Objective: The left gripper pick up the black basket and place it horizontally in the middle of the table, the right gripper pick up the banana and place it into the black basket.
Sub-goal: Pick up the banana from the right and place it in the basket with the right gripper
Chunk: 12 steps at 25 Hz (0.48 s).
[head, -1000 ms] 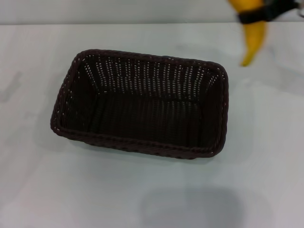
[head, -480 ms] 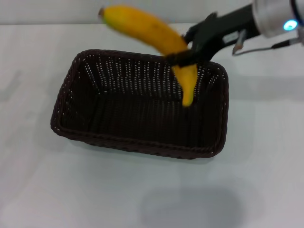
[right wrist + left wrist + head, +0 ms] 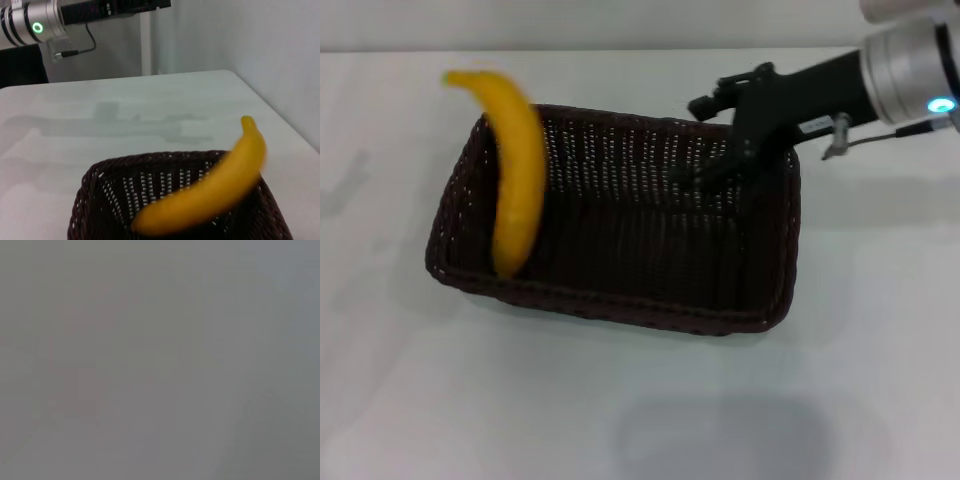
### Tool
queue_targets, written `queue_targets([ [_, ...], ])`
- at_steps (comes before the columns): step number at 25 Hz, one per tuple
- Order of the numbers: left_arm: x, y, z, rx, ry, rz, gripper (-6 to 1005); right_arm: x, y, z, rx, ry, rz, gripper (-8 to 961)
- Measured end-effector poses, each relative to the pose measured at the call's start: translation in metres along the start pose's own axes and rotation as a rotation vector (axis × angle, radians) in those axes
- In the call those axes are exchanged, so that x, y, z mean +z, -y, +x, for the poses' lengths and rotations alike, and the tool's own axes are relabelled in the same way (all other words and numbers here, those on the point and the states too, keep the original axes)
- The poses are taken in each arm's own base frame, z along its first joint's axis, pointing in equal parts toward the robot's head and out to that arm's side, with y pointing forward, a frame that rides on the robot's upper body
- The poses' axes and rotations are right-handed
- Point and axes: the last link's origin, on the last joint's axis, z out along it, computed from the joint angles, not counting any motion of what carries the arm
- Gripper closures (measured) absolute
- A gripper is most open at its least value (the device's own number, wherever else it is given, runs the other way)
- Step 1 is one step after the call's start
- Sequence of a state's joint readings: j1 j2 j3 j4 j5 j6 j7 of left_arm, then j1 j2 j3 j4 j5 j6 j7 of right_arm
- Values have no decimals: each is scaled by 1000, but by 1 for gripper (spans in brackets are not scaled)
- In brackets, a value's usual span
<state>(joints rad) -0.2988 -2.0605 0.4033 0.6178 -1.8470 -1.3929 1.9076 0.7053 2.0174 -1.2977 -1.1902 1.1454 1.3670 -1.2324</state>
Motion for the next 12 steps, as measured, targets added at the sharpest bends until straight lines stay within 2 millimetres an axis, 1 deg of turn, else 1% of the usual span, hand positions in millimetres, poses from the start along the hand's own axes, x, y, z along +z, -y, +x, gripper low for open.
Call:
queue_targets([
  [1, 0, 0, -1, -1, 1, 1, 105, -3, 1, 4, 1, 5, 12, 158],
  [4, -2, -1, -2, -3, 2, 4, 105, -17, 7, 15, 25, 33, 57, 136],
  [6, -3, -1, -3, -5, 2, 5, 105, -30, 12, 25, 42, 76, 98, 122],
  [12, -5, -3, -8, -6, 6, 9, 105, -85, 23, 71, 119, 242, 292, 79],
])
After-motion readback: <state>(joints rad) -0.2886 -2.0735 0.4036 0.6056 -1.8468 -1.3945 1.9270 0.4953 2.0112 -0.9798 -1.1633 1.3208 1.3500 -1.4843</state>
